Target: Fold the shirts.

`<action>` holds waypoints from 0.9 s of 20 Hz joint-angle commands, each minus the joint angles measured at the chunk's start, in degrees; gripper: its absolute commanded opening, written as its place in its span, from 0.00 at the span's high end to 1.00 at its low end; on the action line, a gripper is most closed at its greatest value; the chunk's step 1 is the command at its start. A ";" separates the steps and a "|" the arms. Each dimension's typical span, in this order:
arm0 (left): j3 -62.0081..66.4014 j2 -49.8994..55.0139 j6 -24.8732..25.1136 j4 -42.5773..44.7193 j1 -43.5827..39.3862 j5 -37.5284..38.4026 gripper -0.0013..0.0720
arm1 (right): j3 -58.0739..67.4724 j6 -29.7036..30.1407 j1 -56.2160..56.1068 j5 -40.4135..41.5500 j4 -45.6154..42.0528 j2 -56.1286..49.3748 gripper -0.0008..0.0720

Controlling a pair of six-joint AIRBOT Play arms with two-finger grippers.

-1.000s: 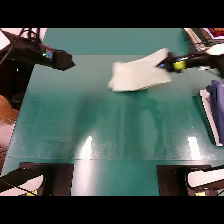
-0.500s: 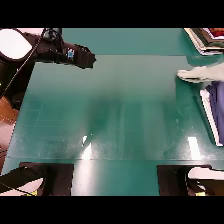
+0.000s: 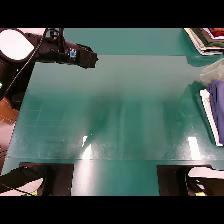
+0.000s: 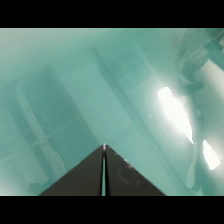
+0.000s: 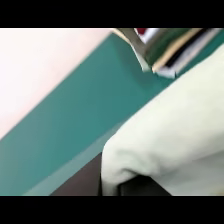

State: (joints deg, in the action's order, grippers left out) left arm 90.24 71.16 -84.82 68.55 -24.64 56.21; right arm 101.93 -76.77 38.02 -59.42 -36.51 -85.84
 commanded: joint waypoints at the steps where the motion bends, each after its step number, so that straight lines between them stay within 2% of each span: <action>1: -0.02 0.02 -0.33 0.04 -0.02 -0.04 0.95 | 8.37 0.37 1.62 -1.40 -0.96 0.07 0.97; 5: -0.02 0.04 -0.31 0.04 -0.02 -0.02 0.95 | 14.29 2.01 4.87 -12.50 -4.66 0.11 0.96; 10: -0.02 0.02 -0.31 0.04 -0.02 0.90 0.95 | 9.70 2.08 11.34 -28.06 -5.55 0.63 0.96; 13: -0.07 0.02 -0.31 0.02 -0.02 1.92 0.95 | 1.51 2.10 16.57 -28.79 -7.67 6.01 0.96; 17: -0.07 0.04 -0.28 0.02 -0.02 1.90 0.95 | -9.51 1.99 22.82 -29.31 -21.20 13.88 0.95; 18: -0.07 0.02 -0.28 0.02 -0.02 1.90 0.95 | -12.22 1.99 24.39 -29.18 -23.87 15.65 0.86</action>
State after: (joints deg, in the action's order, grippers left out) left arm 90.19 71.16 -85.19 68.58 -24.64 57.87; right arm 96.73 -74.72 58.13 -87.31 -51.53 -74.94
